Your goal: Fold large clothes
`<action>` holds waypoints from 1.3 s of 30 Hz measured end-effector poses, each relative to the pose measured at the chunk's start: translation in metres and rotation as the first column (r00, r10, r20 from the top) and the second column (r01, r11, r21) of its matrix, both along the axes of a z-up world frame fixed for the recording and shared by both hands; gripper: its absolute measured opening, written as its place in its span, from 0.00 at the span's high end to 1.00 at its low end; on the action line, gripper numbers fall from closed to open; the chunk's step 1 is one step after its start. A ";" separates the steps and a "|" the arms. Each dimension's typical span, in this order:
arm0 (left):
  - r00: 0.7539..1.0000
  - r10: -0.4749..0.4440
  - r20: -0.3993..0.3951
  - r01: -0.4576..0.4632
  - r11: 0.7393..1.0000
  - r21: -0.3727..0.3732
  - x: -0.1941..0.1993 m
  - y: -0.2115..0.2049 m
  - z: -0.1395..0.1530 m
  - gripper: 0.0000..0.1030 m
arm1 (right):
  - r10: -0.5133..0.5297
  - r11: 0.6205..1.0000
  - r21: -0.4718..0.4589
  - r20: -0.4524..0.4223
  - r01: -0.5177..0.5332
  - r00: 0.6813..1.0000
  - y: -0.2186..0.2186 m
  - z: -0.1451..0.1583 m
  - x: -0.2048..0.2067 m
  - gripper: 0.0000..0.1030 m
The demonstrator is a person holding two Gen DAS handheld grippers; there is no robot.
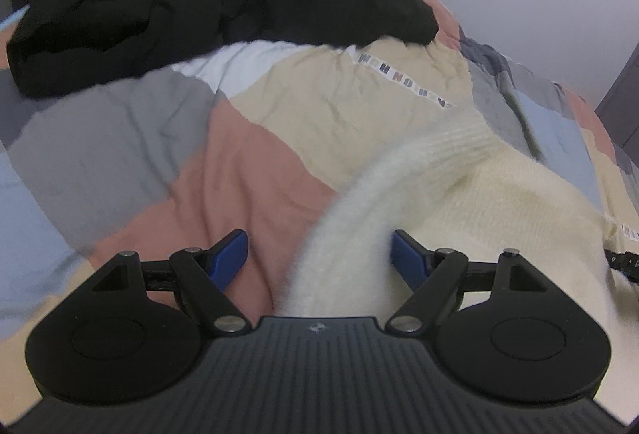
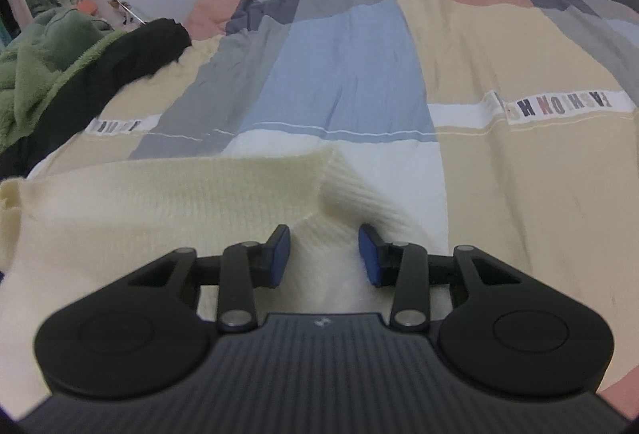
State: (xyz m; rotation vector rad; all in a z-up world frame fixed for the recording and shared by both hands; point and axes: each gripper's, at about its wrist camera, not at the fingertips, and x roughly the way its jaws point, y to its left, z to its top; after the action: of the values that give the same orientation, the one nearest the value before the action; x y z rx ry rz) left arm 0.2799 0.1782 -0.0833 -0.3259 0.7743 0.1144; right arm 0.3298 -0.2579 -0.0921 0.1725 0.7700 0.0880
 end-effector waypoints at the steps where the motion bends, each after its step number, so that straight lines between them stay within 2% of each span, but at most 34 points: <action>1: 1.000 -0.002 0.006 0.002 1.000 0.004 -0.004 -0.002 0.004 0.21 | -0.002 1.000 0.009 0.006 0.002 1.000 -0.001 0.002 -0.002 0.61; 8: 0.993 -0.036 0.110 0.032 0.999 0.040 -0.056 -0.031 0.038 0.21 | -0.030 0.996 0.082 0.063 0.024 0.998 -0.007 0.032 -0.044 0.58; 12: 0.986 -0.071 0.151 0.058 0.994 0.091 -0.093 -0.054 0.050 0.21 | -0.011 0.994 0.112 0.106 -0.001 0.994 -0.002 0.050 -0.082 0.57; 16: 0.979 -0.106 0.173 0.096 0.993 0.067 -0.128 -0.072 0.057 0.21 | 0.033 0.989 0.139 0.130 -0.052 0.991 0.008 0.061 -0.118 0.57; 20: 0.970 -0.136 0.204 0.127 0.990 0.059 -0.159 -0.091 0.065 0.21 | 0.083 0.972 0.209 0.140 -0.111 0.987 0.015 0.065 -0.157 0.57; 23: 0.966 -0.161 0.204 0.153 0.987 0.054 -0.178 -0.105 0.064 0.21 | 0.123 0.950 0.273 0.126 -0.154 0.984 0.020 0.062 -0.187 0.57; 28: 0.967 -0.182 0.180 0.179 0.983 0.036 -0.198 -0.119 0.056 0.21 | 0.168 0.929 0.319 0.091 -0.188 0.982 0.033 0.058 -0.212 0.57; 29: 0.967 -0.189 0.170 0.186 0.982 0.030 -0.200 -0.121 0.055 0.21 | 0.162 0.922 0.344 0.081 -0.180 0.983 0.034 0.058 -0.215 0.55; 30: 0.968 -0.194 0.162 0.192 0.981 0.030 -0.203 -0.122 0.055 0.21 | 0.161 0.911 0.372 0.070 -0.175 0.985 0.035 0.057 -0.218 0.47; 32: 0.968 -0.197 0.157 0.194 0.980 0.035 -0.209 -0.124 0.054 0.21 | 0.167 0.887 0.429 0.043 -0.169 0.985 0.037 0.054 -0.225 0.42; 37: 0.970 -0.195 0.149 0.193 0.981 0.024 -0.214 -0.126 0.052 0.21 | 0.184 0.846 0.509 0.001 -0.158 0.983 0.041 0.045 -0.238 0.41; 38: 0.969 -0.197 0.147 0.195 0.980 0.026 -0.213 -0.126 0.051 0.21 | 0.181 0.833 0.534 -0.013 -0.147 0.983 0.040 0.043 -0.238 0.40; 39: 0.970 -0.196 0.143 0.195 0.981 0.026 -0.213 -0.126 0.051 0.21 | 0.179 0.817 0.561 -0.028 -0.133 0.983 0.039 0.040 -0.237 0.32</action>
State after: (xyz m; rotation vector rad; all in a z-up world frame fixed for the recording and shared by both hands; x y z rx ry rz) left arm 0.0673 0.0522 -0.0326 -0.2418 0.6569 -0.0896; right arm 0.0924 -0.2192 -0.0517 0.6768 0.8215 0.4703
